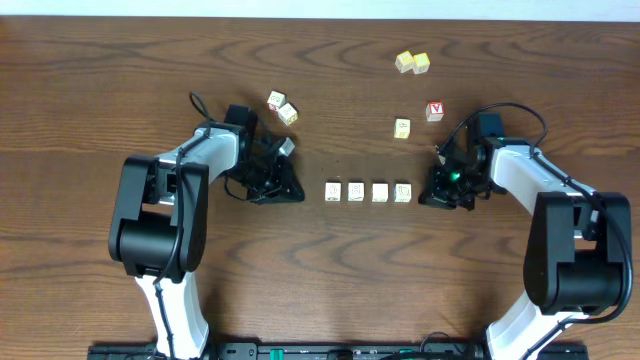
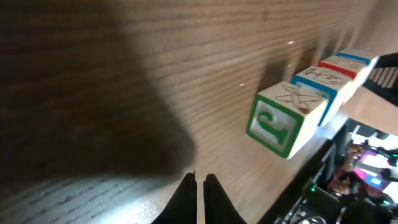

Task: Lift 4 blocks
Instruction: 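Squeeze the row inward from both ends with both grippers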

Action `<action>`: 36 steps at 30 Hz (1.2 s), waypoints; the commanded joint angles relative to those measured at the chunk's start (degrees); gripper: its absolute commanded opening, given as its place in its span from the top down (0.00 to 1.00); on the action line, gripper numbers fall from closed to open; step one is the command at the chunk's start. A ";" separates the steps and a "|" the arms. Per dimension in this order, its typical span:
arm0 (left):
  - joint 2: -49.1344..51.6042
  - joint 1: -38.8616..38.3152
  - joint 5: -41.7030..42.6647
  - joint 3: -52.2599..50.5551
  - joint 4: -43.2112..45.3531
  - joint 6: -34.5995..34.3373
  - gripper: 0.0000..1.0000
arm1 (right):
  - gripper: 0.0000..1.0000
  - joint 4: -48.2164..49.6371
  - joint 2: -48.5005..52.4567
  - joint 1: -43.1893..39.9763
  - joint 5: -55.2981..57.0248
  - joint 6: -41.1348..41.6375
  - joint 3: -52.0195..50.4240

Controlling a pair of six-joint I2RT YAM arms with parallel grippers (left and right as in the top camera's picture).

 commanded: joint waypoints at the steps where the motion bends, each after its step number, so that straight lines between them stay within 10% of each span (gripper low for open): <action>1: -0.24 0.31 3.45 -0.28 0.17 0.15 0.93 | 0.99 0.52 -0.48 -0.37 -6.99 -1.46 -0.13; 36: 2.71 -1.70 5.81 -0.28 5.99 -3.72 0.93 | 0.99 3.37 -0.48 -0.48 -8.94 -1.64 -0.15</action>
